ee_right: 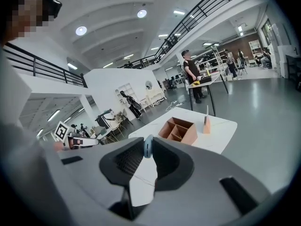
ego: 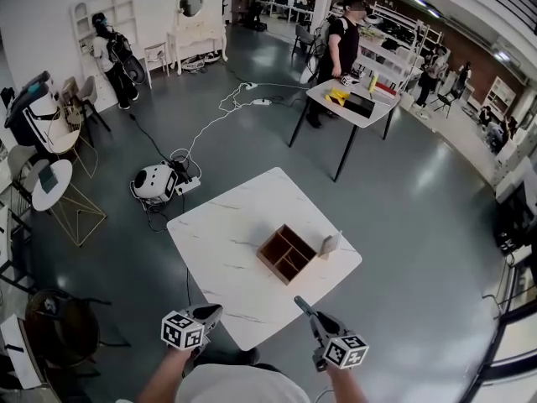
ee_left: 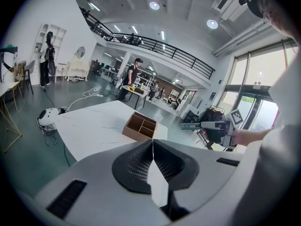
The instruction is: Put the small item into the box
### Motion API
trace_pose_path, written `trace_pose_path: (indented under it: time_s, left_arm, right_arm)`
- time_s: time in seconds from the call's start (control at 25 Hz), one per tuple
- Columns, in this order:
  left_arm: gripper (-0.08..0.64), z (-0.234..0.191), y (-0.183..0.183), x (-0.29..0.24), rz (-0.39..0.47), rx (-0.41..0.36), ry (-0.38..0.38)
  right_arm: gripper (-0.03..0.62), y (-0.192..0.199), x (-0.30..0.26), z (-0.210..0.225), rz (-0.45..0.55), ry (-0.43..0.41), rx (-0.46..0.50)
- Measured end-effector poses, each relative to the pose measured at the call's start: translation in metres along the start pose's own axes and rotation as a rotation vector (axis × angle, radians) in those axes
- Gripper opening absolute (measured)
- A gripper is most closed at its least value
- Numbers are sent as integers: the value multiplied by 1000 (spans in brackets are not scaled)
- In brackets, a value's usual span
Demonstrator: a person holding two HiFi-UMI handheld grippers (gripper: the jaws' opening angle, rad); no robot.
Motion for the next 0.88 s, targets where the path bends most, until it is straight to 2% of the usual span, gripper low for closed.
trace_pose_path:
  time_s: [0.44, 0.88]
  left_arm:
    - [14, -6, -18, -6, -20, -29, 10]
    - [14, -36, -37, -25, -67, -59, 85]
  right_arm:
    - [75, -13, -25, -2, -42, -7, 43]
    - [75, -17, -51, 1, -69, 91, 83]
Point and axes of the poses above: the fingertips, and each gripper's own axes: x backward along the fingers, z to its right, y out of its underside, the point moved 9 cm from there along x, backward along the fingers, and after that the axes turned 4 degrees about y, right-handed, at the moved point
